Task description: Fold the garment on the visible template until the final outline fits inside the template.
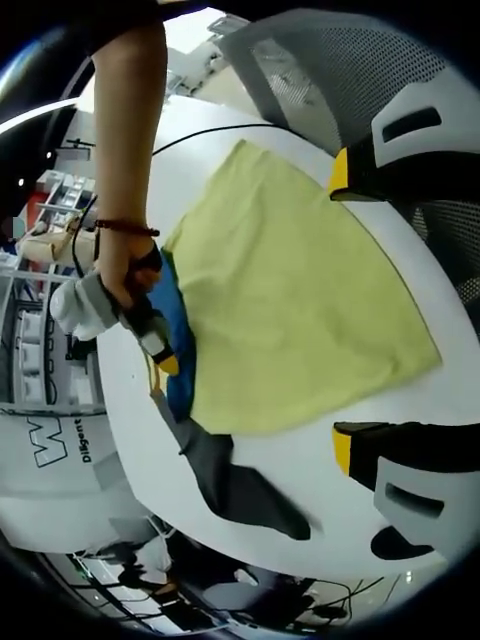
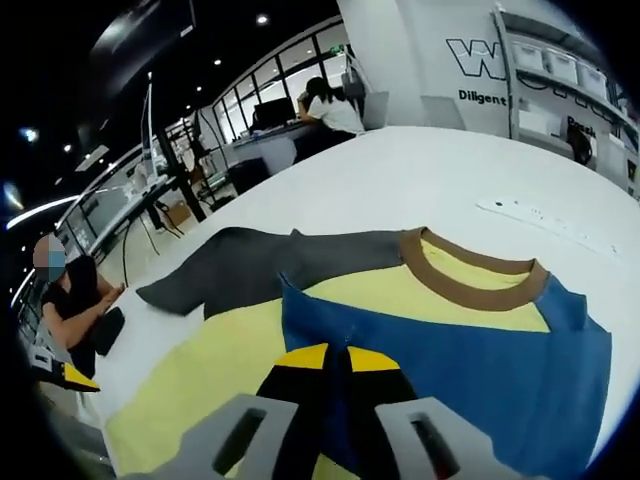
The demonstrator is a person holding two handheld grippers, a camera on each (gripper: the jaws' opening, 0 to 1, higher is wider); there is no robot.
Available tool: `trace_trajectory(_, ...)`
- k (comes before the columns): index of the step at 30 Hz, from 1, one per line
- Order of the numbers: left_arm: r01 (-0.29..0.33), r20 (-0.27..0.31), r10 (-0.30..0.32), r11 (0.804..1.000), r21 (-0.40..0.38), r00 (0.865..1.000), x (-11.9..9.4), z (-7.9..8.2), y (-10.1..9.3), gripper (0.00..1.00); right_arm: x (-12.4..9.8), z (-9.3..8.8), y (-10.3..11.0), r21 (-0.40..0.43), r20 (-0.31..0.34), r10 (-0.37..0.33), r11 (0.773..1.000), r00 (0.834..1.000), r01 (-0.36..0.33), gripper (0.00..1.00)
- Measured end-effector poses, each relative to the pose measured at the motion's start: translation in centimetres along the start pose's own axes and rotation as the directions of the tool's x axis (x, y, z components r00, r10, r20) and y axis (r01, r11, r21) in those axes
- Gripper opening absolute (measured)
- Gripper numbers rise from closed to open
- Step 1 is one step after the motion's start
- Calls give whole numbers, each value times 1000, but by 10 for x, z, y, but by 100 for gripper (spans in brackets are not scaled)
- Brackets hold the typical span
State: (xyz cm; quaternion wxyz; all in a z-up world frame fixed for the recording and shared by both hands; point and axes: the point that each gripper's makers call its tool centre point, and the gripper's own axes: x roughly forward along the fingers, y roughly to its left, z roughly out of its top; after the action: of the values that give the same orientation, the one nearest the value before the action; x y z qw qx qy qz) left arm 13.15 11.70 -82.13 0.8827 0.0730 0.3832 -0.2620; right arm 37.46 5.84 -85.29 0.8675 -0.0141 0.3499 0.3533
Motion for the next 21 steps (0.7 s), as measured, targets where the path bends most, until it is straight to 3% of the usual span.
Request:
trace_trajectory(13, 4, 3, -4, 1000, 2, 1000, 0, 1, -1, 90, -1, -13, 45, -92, -1, 157, 983, 988, -156, 0)
trace_trajectory(21, 3, 2, -3, 1000, 17, 1000, 1, 2, -1, 90, -1, -21, 64, -181, -44, 195, 963, 980, -199, 0)
